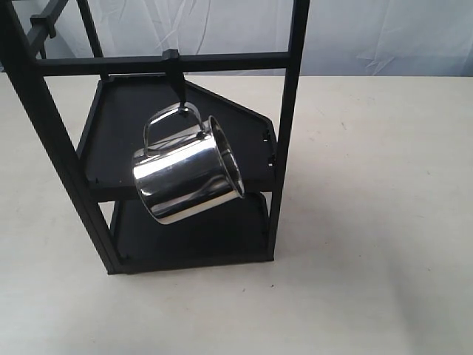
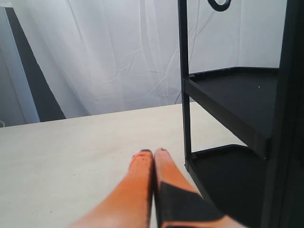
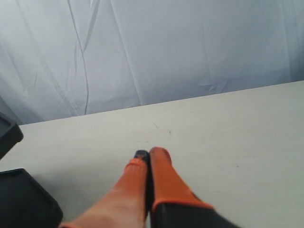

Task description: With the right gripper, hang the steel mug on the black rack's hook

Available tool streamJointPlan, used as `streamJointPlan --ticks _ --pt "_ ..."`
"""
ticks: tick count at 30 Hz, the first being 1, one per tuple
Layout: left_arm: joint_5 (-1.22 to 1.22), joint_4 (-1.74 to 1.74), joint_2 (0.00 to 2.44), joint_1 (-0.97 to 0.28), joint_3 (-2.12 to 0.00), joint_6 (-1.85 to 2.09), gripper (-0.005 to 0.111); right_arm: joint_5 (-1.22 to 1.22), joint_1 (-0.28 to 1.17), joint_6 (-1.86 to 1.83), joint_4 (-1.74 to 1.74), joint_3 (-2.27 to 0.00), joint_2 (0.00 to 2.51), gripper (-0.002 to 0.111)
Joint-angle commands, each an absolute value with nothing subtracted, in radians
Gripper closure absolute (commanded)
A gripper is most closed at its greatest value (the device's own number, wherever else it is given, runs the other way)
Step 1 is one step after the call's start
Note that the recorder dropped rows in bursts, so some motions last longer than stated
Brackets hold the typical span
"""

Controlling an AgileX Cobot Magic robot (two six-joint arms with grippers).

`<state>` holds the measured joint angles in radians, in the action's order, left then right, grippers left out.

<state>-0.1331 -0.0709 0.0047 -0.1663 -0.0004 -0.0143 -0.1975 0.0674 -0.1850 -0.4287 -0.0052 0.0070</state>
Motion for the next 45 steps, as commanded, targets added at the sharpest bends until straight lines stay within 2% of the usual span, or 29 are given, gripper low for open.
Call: streamJointPlan --ticks 1,27,33,45 --pt "-0.128 -0.072 0.000 -0.171 0.000 -0.017 0.105 -0.219 0.017 -0.184 -0.417 0.000 0.000 0.108" --pt "-0.128 -0.072 0.000 -0.171 0.000 -0.017 0.105 -0.231 0.012 -0.184 -0.419 0.000 0.000 0.108" --pt "-0.128 -0.072 0.000 -0.171 0.000 -0.017 0.105 -0.295 0.012 -0.184 -0.045 0.000 0.000 0.108" --pt "-0.128 -0.072 0.000 -0.171 0.000 -0.017 0.105 -0.304 0.012 -0.006 -0.026 0.000 0.000 0.108"
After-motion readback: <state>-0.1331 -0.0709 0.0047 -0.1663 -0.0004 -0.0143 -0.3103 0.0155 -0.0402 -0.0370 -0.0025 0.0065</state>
